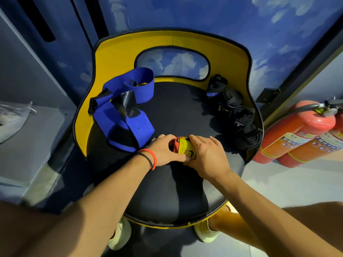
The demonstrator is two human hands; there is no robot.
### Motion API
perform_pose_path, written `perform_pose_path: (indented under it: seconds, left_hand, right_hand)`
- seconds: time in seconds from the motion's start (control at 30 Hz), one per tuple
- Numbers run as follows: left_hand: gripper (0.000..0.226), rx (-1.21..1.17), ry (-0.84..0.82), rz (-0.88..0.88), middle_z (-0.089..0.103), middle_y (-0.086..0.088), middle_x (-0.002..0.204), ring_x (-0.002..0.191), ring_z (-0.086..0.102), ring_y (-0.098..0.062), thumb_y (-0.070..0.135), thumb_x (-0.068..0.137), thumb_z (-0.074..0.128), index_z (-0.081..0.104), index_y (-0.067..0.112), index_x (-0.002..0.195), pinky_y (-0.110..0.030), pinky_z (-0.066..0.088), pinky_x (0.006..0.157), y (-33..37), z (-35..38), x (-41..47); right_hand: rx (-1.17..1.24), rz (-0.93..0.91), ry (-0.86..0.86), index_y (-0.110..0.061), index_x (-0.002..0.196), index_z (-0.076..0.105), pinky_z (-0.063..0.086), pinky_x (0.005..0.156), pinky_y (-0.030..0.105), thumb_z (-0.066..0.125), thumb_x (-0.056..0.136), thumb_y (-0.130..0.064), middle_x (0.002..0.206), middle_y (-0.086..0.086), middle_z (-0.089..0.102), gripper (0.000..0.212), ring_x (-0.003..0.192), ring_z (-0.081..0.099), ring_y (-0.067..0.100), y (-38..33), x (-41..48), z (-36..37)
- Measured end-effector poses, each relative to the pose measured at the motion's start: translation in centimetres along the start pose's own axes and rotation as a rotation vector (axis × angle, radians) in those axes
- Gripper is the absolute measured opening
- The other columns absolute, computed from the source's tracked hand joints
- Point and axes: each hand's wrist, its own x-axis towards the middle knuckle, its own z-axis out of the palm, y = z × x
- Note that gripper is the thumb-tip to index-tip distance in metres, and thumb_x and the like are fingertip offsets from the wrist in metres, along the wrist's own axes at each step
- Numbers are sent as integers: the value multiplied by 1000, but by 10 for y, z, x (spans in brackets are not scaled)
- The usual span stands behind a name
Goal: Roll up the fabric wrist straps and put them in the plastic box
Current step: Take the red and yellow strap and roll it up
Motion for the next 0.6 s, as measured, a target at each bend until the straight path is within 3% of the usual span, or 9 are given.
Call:
perform_pose_path:
  seconds: [0.17, 0.37, 0.53, 0.6]
  left_hand:
    - [88, -70, 87, 31, 53, 7, 118, 114, 54, -18, 75, 59, 76, 57, 32, 134, -47, 49, 102, -7, 7, 3]
    - [70, -19, 147, 55, 57, 8, 103, 103, 57, -17, 72, 63, 78, 69, 29, 117, -45, 51, 94, -6, 8, 9]
    - [79, 77, 127, -5, 54, 4, 118, 117, 50, -19, 77, 70, 68, 60, 26, 130, -45, 45, 103, 3, 9, 5]
    - [89, 9, 130, -51, 52, 5, 124, 122, 48, -21, 84, 63, 64, 56, 30, 133, -46, 43, 105, 5, 11, 0]
  right_hand:
    - [49, -4, -73, -23, 150, 44, 24, 119, 43, 72, 77, -70, 142, -5, 59, 91, 131, 51, 18, 16, 12, -1]
    - [7, -7, -104, -29, 146, 45, 37, 100, 37, 65, 76, -78, 130, -9, 63, 88, 110, 50, 16, 25, 20, 3]
    - [79, 16, -208, -30, 140, 48, 47, 87, 37, 70, 73, -76, 117, -8, 64, 85, 98, 46, 14, 27, 28, -7]
    - [159, 33, -251, -31, 132, 52, 48, 84, 36, 77, 70, -70, 105, -7, 63, 78, 95, 47, 15, 26, 34, -15]
